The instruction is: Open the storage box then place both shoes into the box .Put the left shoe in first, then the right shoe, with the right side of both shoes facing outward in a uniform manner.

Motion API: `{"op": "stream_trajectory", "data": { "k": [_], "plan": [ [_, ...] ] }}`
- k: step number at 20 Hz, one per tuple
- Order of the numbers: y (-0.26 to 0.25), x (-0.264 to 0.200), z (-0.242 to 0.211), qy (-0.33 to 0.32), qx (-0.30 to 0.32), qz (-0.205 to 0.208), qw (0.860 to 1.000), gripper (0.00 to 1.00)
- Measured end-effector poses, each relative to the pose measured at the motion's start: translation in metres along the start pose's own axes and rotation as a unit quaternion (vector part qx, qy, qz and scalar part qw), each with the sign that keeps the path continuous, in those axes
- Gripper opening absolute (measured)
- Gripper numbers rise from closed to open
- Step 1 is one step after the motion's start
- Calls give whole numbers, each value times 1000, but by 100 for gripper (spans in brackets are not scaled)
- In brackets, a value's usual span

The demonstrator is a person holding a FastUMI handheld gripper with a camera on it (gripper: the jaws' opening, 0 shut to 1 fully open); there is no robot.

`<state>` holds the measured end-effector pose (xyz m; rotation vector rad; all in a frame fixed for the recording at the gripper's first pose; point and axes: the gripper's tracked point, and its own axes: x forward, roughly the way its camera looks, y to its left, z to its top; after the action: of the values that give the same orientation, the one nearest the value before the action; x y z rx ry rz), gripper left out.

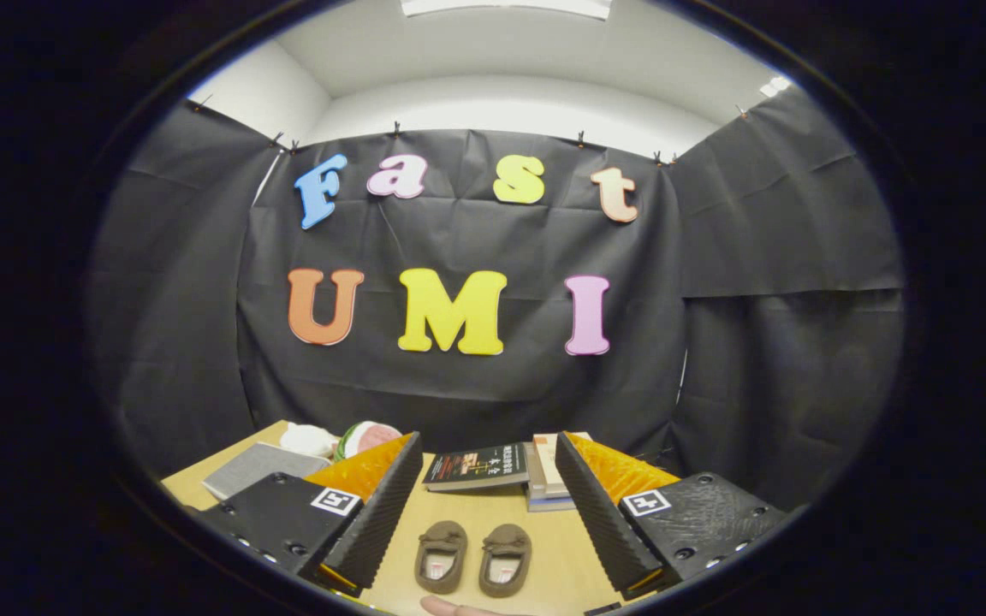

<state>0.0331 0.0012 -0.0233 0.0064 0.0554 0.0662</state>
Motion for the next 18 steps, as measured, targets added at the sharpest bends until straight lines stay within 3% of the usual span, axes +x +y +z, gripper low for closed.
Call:
{"op": "stream_trajectory", "data": {
  "k": [12,18],
  "plan": [
    [87,40,-67,80,-14,105,991,95],
    [158,49,-142,185,17,202,962,95]
  ]
}}
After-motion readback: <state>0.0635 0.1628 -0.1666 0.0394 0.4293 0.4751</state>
